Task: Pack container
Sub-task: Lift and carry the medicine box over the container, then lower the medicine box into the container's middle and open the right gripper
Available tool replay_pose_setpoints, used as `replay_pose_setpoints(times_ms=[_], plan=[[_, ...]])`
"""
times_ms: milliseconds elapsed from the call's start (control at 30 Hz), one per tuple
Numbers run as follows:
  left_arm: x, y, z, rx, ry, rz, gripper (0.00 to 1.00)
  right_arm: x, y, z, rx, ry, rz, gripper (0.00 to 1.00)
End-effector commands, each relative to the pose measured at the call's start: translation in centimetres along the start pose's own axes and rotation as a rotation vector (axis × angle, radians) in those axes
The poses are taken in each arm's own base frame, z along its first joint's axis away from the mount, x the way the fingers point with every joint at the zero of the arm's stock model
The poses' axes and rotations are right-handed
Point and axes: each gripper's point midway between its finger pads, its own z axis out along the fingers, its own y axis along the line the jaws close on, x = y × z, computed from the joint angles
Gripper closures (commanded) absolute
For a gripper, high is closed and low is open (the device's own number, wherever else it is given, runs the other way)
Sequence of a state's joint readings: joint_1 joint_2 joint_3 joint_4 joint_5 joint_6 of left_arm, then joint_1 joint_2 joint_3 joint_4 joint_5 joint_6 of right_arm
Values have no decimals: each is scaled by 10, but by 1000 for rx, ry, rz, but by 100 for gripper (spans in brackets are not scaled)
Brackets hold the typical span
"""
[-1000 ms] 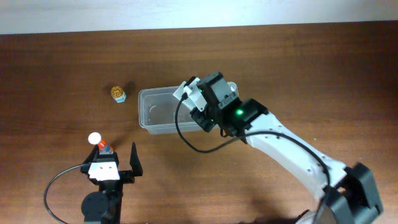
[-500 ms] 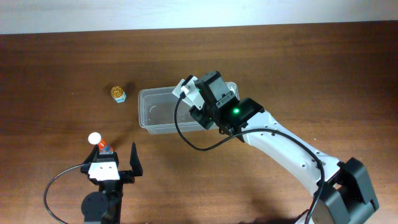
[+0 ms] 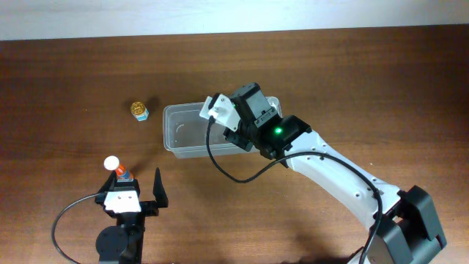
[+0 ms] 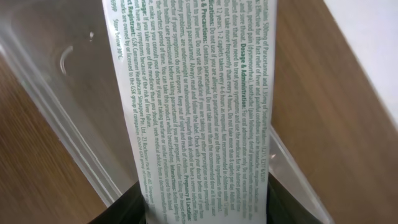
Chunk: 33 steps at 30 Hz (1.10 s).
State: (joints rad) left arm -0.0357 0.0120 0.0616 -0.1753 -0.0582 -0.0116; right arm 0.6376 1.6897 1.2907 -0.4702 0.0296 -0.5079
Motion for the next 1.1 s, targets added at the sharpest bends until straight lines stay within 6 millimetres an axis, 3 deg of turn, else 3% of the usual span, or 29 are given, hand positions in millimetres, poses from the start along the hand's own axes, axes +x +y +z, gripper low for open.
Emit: replay_pose_setpoints(times_ms=[0,100,300,767,1067], plan=[[3,0,1,5,3,4,1,-9,-2,-2,9,-22,-207,57],[3,0,1,5,3,4,1,-13,-5,-2,22,-37,-318,56],[3,0,1,5,3,4,1,-12,-3,6,17,-37,-332,57],[3,0,1,5,3,4,1,8,15,56,-57,12,-334,58],[3,0,1,5,3,4,1,22,24,75,-89,50,-334,58]])
